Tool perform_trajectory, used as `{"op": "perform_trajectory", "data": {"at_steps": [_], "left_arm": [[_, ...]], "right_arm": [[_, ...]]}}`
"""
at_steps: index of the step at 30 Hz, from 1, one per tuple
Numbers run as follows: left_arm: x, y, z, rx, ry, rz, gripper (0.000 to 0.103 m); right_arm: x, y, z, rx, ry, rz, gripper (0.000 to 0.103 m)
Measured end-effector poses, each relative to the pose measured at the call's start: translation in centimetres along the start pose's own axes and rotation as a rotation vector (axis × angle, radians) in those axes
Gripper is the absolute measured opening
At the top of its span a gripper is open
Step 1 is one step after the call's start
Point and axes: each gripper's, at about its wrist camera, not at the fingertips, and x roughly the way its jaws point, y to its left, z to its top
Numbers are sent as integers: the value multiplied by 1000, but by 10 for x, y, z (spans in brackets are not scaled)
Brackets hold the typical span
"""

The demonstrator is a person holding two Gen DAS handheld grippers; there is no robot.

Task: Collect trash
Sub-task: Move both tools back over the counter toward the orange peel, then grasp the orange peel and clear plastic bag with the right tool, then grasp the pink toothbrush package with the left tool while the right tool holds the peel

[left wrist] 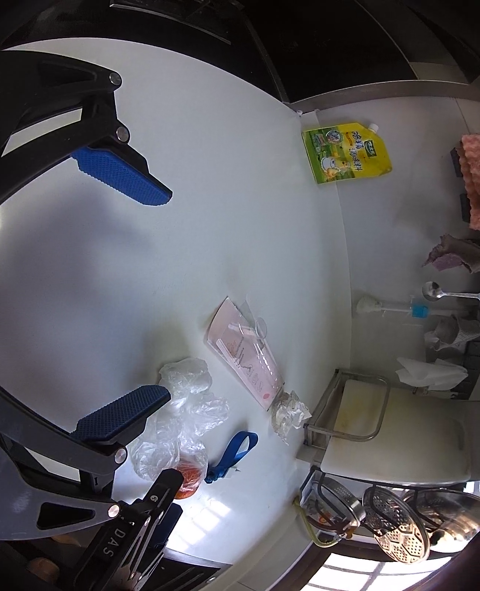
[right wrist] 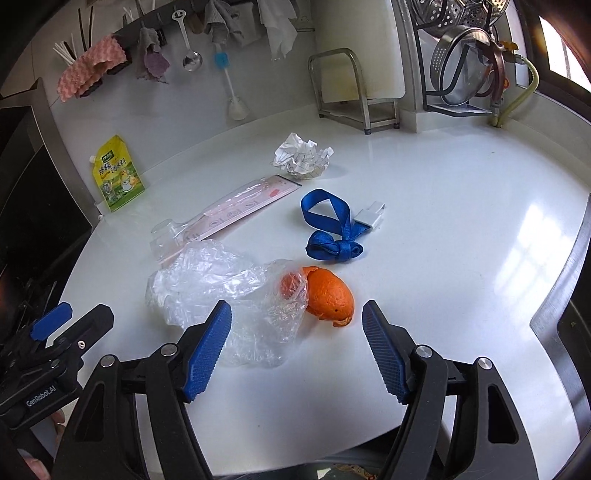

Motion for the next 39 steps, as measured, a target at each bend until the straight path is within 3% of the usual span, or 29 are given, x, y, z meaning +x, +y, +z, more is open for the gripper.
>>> {"op": "perform_trajectory", "data": {"at_steps": [9,12,14,19,25,31,39], "left_arm": [[16,8,6,-18,24,-12,96],[17,9,8,-24,26,-19,96],[18,9,10,-23,26,-21,96],[19,4,16,-10,26,-33,96],[20,-5,24,33,23,-61,96],[26,-15,42,127,2,-101,96],[57,-30,60,213,40,-261,96]], "right_arm": [[23,7,6,-41,12,-50,66],[26,10,8,-64,12,-63,52],[27,10,9,-72,16,-59,35],[23,6,7,-55,10,-17,19],[5,-9,2,9,-26,47,16],[-19,-29,-6,44,-48,55,16],[-42,-64,-18,132,-73,55,16]]}}
